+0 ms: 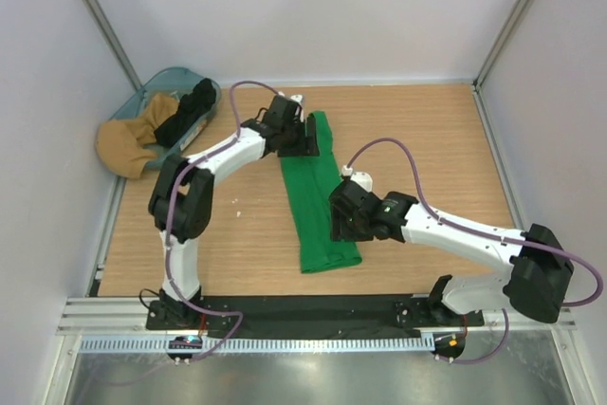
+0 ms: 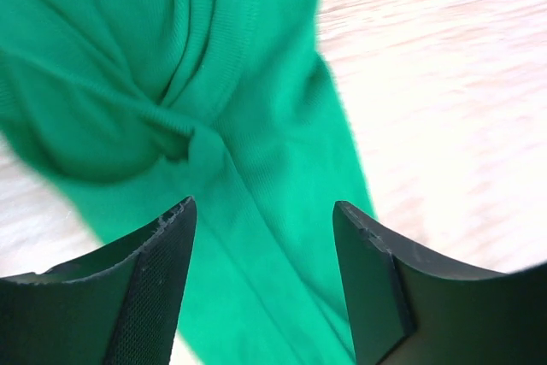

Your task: Fold and stack the tank tops

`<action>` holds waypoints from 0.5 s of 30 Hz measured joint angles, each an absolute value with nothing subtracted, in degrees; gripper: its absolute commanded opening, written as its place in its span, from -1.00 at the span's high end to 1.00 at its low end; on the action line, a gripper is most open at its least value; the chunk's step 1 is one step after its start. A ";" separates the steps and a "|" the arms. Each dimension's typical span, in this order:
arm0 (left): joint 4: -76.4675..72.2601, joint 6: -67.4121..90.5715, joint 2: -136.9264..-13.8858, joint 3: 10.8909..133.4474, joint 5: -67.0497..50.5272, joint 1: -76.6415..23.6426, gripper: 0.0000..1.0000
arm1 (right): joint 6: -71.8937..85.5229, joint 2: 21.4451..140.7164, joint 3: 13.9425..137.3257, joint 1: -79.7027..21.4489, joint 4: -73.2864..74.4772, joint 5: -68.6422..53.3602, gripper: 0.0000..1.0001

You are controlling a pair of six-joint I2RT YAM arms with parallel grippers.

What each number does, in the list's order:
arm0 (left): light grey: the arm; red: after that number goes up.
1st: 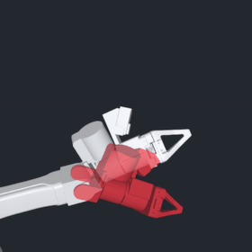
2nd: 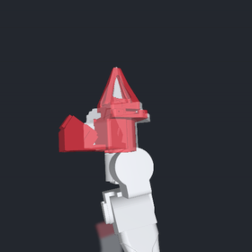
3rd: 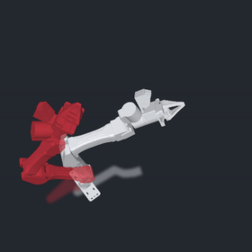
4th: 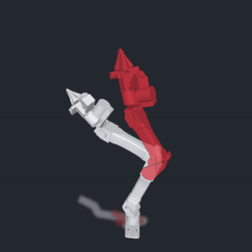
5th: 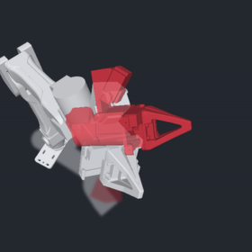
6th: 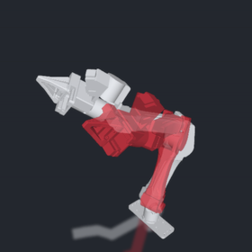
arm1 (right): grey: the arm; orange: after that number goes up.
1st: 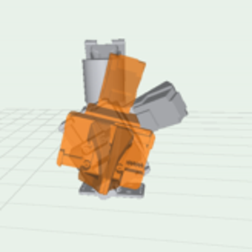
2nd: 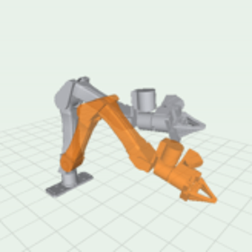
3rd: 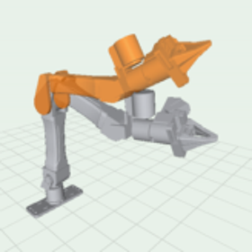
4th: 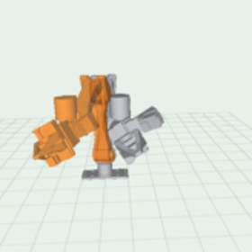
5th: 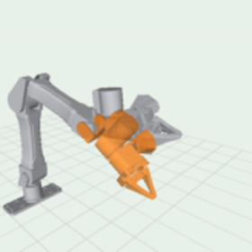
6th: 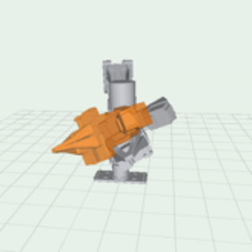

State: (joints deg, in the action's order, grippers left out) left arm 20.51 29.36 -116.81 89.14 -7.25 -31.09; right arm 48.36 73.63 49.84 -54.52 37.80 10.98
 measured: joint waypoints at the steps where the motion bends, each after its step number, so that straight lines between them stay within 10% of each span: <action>1: 20.62 29.28 -114.78 88.36 -7.31 -31.00 -0.35 | 47.59 73.71 50.68 -54.22 38.39 11.57 -0.08; 15: 21.47 36.51 -84.16 58.96 -3.88 -37.60 -0.29 | 41.65 78.04 46.15 -46.76 34.41 9.91 0.32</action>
